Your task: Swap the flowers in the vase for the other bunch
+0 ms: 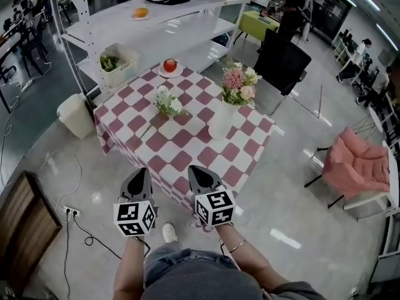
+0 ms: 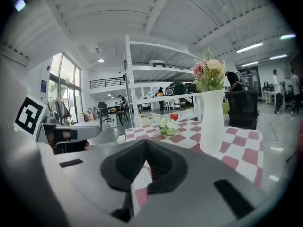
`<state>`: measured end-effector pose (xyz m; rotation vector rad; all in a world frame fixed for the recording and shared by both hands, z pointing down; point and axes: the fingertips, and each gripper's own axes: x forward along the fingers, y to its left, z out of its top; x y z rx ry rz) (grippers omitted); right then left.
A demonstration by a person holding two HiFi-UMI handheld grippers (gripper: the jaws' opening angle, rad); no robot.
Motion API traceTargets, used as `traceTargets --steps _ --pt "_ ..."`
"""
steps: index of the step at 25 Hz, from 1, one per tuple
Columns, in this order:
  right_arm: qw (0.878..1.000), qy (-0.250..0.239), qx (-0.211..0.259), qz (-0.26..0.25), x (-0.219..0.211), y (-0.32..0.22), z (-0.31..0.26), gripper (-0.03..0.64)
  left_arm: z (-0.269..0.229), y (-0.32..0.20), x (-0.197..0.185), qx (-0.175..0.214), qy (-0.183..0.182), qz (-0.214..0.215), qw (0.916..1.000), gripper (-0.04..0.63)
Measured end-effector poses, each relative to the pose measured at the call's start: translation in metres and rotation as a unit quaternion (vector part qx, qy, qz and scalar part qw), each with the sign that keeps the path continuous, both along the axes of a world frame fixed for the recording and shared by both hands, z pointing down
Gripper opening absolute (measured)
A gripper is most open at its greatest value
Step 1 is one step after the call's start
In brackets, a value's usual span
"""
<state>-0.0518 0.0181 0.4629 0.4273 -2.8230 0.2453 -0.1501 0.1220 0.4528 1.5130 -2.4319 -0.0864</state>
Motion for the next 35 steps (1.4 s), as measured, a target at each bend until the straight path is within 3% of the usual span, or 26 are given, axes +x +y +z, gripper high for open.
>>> traceTargets --steps 8,20,25,35 --pt "0.996 0.015 0.008 0.084 -0.005 -0.045 0.001 0.009 -0.005 -0.055 -0.030 0.000 -0.004 0.084 0.9964 0.017" --pt "0.981 0.023 -0.001 0.191 0.059 -0.114 0.003 0.009 -0.022 -0.161 0.014 0.006 -0.016 0.203 0.9790 0.018" --pt "0.979 0.019 0.002 0.202 0.078 -0.143 -0.005 0.009 -0.040 -0.202 0.033 0.013 -0.025 0.222 0.9747 0.020" --pt "0.978 -0.007 0.009 0.207 0.094 -0.188 -0.022 0.009 -0.075 -0.264 0.066 0.036 -0.049 0.255 0.9650 0.127"
